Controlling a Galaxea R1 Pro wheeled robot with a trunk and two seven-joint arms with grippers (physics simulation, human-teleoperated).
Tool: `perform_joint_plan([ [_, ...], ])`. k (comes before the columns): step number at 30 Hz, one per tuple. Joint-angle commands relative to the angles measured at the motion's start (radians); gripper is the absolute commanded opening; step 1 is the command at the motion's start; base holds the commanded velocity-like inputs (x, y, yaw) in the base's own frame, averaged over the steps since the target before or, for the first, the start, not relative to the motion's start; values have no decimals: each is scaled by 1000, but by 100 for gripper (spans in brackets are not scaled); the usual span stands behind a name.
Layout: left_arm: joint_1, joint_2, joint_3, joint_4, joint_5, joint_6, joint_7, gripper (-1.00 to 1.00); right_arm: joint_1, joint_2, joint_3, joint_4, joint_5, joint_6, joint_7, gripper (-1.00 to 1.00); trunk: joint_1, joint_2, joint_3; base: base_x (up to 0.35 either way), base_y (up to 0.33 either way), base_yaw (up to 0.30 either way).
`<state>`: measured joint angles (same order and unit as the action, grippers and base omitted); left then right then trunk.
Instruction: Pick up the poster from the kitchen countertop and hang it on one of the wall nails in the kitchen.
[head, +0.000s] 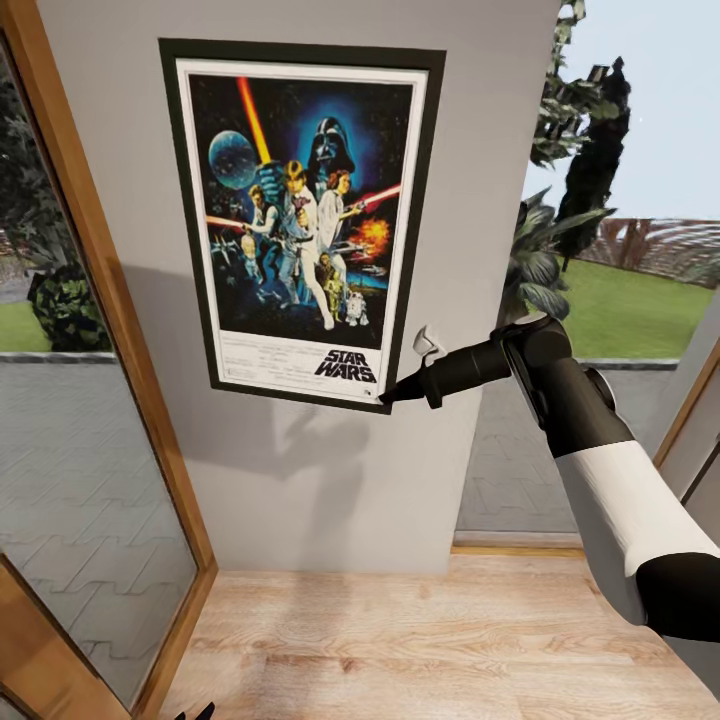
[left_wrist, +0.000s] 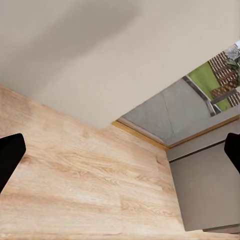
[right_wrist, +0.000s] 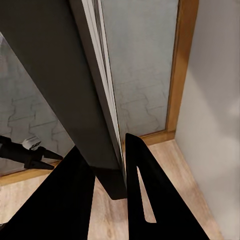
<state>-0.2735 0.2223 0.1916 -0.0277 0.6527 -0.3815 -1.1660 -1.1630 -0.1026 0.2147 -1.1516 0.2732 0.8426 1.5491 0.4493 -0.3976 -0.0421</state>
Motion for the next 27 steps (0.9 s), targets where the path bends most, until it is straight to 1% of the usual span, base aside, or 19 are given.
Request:
perform_joint_plan([
  [1,-1,0,8,1,-7,-5,-3,100,-1,0,0,0,9,13,9,-100,1,-2,-2,0,0,0],
  [17,-1,0,8,1,-7,-4,-3,100,-1,5,0,32,13,22,7,-100,1,-2,-2,0,0,0],
  [27,-1,0,8,1,-7,-4,-3,100,-1,3,0,34,12,23,7,-100,1,-2,-2,0,0,0],
])
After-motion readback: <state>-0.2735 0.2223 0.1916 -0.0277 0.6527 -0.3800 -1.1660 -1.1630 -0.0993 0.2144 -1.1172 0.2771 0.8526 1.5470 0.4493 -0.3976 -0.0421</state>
